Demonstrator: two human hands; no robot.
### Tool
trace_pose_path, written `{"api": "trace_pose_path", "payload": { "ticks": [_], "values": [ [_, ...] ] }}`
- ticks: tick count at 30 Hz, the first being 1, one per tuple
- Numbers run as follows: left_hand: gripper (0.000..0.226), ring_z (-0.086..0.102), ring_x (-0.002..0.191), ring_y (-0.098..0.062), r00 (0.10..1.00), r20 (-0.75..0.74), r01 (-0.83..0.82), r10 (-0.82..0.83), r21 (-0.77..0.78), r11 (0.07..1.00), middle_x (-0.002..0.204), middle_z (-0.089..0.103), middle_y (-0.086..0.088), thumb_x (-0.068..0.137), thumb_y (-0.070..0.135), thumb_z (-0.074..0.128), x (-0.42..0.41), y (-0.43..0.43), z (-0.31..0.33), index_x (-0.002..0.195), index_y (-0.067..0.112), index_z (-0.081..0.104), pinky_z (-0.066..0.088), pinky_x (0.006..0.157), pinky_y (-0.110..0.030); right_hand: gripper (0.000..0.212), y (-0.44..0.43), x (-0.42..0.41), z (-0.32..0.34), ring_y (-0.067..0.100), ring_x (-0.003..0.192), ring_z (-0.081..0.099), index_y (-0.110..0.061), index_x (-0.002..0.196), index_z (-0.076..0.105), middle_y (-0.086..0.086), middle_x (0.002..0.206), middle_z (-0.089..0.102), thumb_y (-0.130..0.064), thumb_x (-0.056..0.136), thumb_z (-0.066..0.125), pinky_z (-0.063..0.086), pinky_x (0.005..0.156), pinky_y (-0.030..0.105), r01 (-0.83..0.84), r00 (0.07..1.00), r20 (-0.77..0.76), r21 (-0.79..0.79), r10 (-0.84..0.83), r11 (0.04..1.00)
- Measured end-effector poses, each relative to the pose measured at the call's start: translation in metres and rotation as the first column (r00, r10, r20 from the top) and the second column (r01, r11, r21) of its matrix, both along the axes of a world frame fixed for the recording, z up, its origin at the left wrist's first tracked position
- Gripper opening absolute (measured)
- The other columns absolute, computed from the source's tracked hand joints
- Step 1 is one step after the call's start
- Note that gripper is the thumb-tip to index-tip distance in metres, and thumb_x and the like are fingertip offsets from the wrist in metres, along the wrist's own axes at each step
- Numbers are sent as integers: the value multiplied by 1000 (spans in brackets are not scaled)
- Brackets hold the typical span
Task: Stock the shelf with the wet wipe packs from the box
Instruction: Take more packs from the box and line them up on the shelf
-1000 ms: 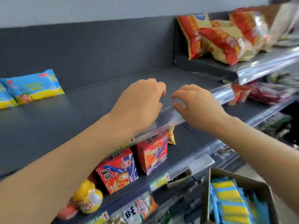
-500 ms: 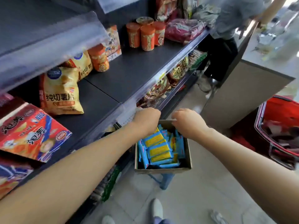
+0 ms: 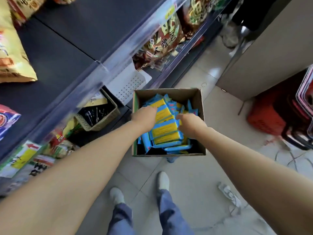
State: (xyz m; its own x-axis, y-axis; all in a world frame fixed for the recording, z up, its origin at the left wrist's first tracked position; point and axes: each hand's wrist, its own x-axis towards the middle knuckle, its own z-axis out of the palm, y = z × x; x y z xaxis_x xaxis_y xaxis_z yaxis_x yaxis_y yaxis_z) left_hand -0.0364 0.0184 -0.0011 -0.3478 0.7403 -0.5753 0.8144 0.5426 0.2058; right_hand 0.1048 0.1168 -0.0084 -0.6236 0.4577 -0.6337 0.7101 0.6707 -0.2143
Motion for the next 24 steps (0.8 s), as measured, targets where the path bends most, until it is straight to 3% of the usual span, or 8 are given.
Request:
{"api": "trace_pose_path", "payload": {
  "ticks": [3, 6, 12, 17, 20, 24],
  "values": [
    [39, 50, 118, -35, 1000, -14, 14, -14, 16, 1000, 131, 46, -17, 92, 14, 56, 1, 5, -25, 129, 5, 45, 44, 91, -44, 55, 0, -3, -28, 34, 127, 36, -26, 142, 36, 14, 141, 36, -10, 91, 49, 39, 98, 40, -95, 995, -5, -11, 95, 995],
    [56, 43, 125, -35, 998, -66, 22, -20, 23, 999, 136, 39, -17, 88, 24, 63, 3, 10, -46, 135, 9, 36, 40, 97, -44, 64, 1, -1, -47, 34, 131, 28, -27, 145, 25, 13, 149, 20, -13, 90, 54, 39, 102, 42, -148, 989, 15, -5, 148, 989],
    [76, 37, 129, -35, 995, -105, -5, 6, 7, 1000, 139, 35, -15, 78, 34, 73, -3, 17, -77, 137, 13, 30, 34, 104, -44, 81, 2, 6, -73, 38, 136, 26, -27, 149, 11, 17, 153, 16, -36, 87, 62, 36, 107, 45, -79, 997, -28, -22, 79, 997],
    [73, 41, 122, -36, 981, -193, 28, -20, 40, 999, 133, 39, -17, 76, 30, 76, -3, 23, -86, 131, 11, 32, 36, 101, -44, 78, 5, 4, -88, 35, 127, 37, -24, 143, 25, 16, 140, 32, -22, 80, 71, 38, 102, 40, -38, 988, -151, -82, 25, 996],
    [61, 46, 118, -38, 970, -237, 68, -55, 48, 996, 130, 41, -19, 81, 21, 70, -3, 25, -85, 130, 10, 34, 39, 97, -45, 73, 6, 1, -92, 34, 124, 40, -20, 141, 31, 15, 137, 37, -19, 80, 70, 38, 100, 39, -74, 976, -209, -12, 69, 997],
    [45, 49, 117, -39, 989, -138, -34, 49, 115, 993, 129, 47, -19, 83, 8, 55, -5, 24, -78, 125, 7, 38, 41, 91, -47, 58, 6, 5, -91, 39, 120, 46, -12, 138, 43, 20, 136, 43, -15, 83, 62, 42, 97, 43, -78, 950, -300, 31, 83, 996]
  ]
}}
